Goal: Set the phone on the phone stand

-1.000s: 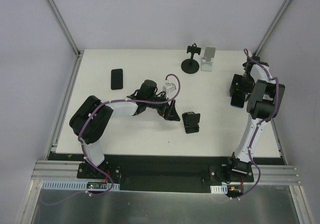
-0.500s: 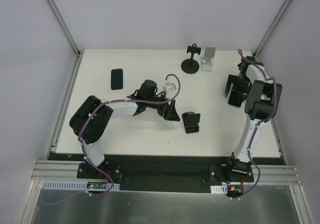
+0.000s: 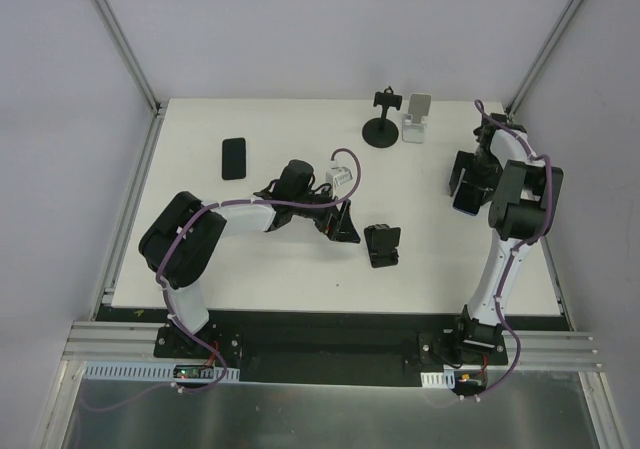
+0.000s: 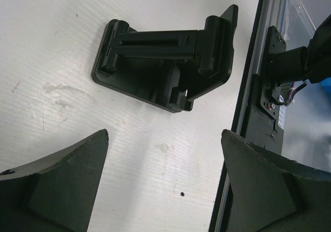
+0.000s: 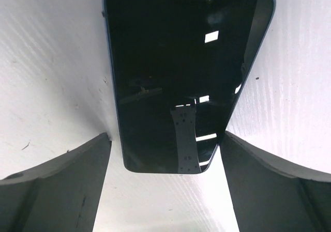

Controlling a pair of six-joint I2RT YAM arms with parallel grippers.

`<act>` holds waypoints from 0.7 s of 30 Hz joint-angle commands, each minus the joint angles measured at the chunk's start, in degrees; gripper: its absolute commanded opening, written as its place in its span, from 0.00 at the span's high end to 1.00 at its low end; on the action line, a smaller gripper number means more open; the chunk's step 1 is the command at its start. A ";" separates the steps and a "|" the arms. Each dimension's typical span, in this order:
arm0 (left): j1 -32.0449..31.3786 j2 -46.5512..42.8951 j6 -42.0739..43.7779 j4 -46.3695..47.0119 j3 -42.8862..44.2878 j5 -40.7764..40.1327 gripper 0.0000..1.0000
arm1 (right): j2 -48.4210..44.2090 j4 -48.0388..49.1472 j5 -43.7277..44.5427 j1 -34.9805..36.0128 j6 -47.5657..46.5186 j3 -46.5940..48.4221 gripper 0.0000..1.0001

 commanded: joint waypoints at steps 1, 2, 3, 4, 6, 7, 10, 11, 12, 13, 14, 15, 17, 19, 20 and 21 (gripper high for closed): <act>0.12 -1.14 0.06 1.82 1.05 1.58 0.12 | 1.84 -4.06 1.39 0.20 2.27 3.85 0.16; 0.12 -1.22 0.06 1.82 0.96 1.58 0.12 | 2.19 -4.42 0.69 0.20 2.36 4.29 0.21; 0.04 -1.14 0.06 1.82 0.96 1.49 0.12 | 2.80 -4.86 0.86 0.20 2.28 4.73 0.25; 0.04 -1.22 0.06 1.82 0.87 1.49 0.12 | 2.98 -5.73 0.77 0.38 2.28 5.43 0.29; 0.12 -1.22 0.06 1.82 0.87 1.49 0.12 | 3.07 -5.83 -0.01 0.47 2.19 5.44 0.42; 0.12 -1.14 0.14 1.82 0.87 1.49 0.12 | 2.90 -5.83 -0.28 0.47 2.19 5.35 0.46; 0.04 -1.40 0.06 1.82 0.79 1.14 0.12 | 0.88 -4.08 -0.98 0.82 2.36 3.25 0.72; 0.12 -1.40 0.06 1.82 0.87 1.14 0.12 | -1.04 -3.46 -1.42 0.91 2.89 0.89 0.77; 0.04 -1.49 0.14 1.82 0.70 0.97 0.12 | -2.19 -1.63 -1.77 1.43 3.15 -0.52 0.81; 0.04 -1.66 0.15 1.82 0.61 0.79 0.12 | -3.51 -0.57 -2.04 1.70 3.42 -2.19 0.84; 0.12 -1.75 0.23 1.82 0.61 0.62 0.12 | -6.48 0.75 -2.13 1.96 3.85 -6.47 0.91; 0.12 -1.84 0.23 1.82 0.61 0.53 0.13 | -8.07 3.11 -2.13 2.31 4.73 -8.43 0.95; 0.04 -1.93 0.23 1.82 0.43 0.35 0.13 | -12.98 5.93 -4.49 2.75 5.61 -13.52 0.99; 0.12 -2.28 0.41 1.82 0.35 0.26 0.13 | -16.51 10.15 -4.33 3.71 6.93 -20.56 0.99; 0.04 -2.37 0.32 1.82 0.35 0.00 0.13 | -20.01 11.30 -3.80 3.98 7.28 -22.67 0.99; 0.12 -2.37 0.41 1.82 0.26 -0.18 0.13 | -21.96 14.36 -3.97 4.59 7.98 -27.47 0.99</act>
